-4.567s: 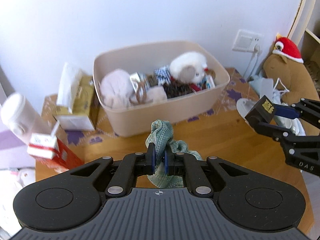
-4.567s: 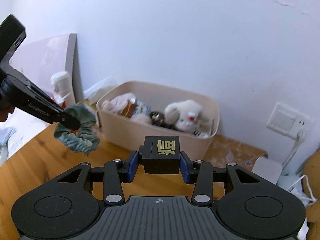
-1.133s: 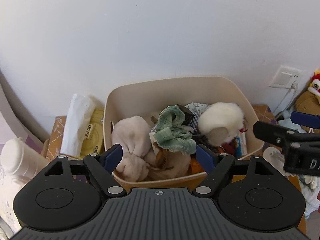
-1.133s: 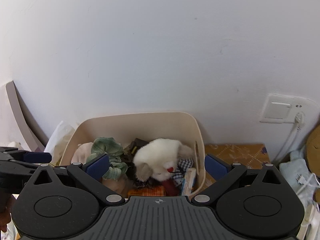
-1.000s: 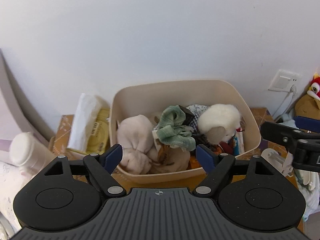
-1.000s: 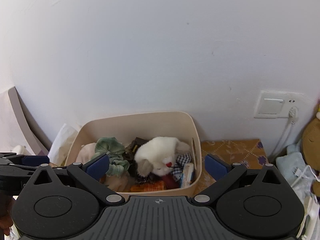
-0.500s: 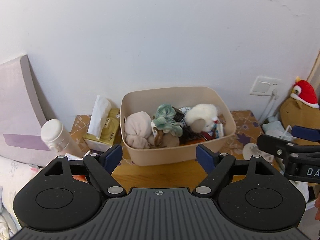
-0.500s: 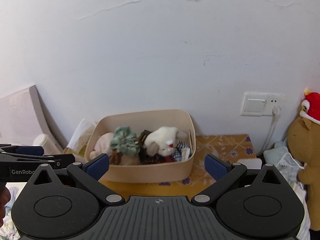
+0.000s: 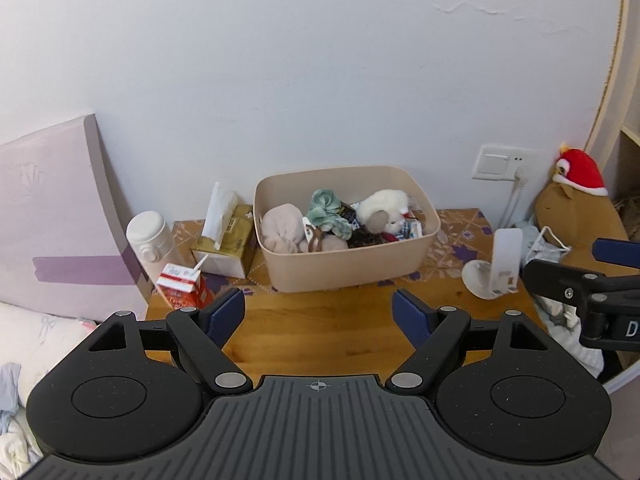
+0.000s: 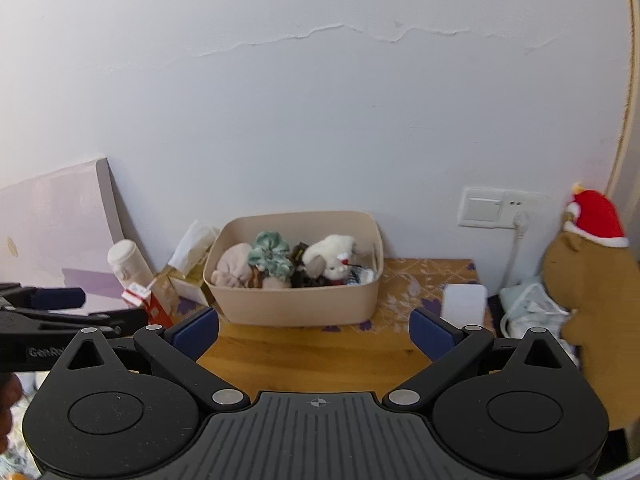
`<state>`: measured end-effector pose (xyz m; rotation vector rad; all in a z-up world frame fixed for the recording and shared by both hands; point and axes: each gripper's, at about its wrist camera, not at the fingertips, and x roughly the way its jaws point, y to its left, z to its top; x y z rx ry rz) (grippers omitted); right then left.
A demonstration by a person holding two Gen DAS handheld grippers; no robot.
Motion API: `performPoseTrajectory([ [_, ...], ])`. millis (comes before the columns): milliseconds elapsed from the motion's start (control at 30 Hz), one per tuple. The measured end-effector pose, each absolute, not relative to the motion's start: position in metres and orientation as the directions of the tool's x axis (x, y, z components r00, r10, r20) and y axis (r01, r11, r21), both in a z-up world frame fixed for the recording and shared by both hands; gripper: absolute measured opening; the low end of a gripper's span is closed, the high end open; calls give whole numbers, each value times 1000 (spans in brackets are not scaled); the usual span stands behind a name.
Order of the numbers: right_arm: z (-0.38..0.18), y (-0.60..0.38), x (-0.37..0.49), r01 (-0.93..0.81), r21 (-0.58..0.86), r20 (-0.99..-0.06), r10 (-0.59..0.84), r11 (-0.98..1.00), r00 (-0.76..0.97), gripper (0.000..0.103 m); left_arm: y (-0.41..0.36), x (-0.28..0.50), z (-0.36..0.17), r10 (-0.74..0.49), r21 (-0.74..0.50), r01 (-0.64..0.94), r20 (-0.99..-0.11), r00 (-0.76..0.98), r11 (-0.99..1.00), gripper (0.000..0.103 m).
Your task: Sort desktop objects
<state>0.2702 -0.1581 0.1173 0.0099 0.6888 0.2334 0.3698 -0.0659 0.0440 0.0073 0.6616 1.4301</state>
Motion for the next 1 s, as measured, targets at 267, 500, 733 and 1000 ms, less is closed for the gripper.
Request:
performPoseTrajectory([
  [267, 125, -173, 219, -197, 76, -636, 200, 977, 746, 103, -120, 367, 35, 917, 411, -893, -399, 3, 182, 82],
  [500, 129, -186, 188, -193, 115, -646, 220, 975, 731, 103, -152, 355, 27, 894, 357, -915, -448, 9, 188, 82],
  [733, 137, -191, 161, -212, 102, -649, 227, 972, 726, 103, -182, 340, 22, 880, 347, -924, -475, -23, 163, 82],
  [1000, 143, -194, 130, -233, 106, -660, 243, 967, 710, 103, -224, 328, 24, 888, 339, -927, -460, -14, 161, 82],
])
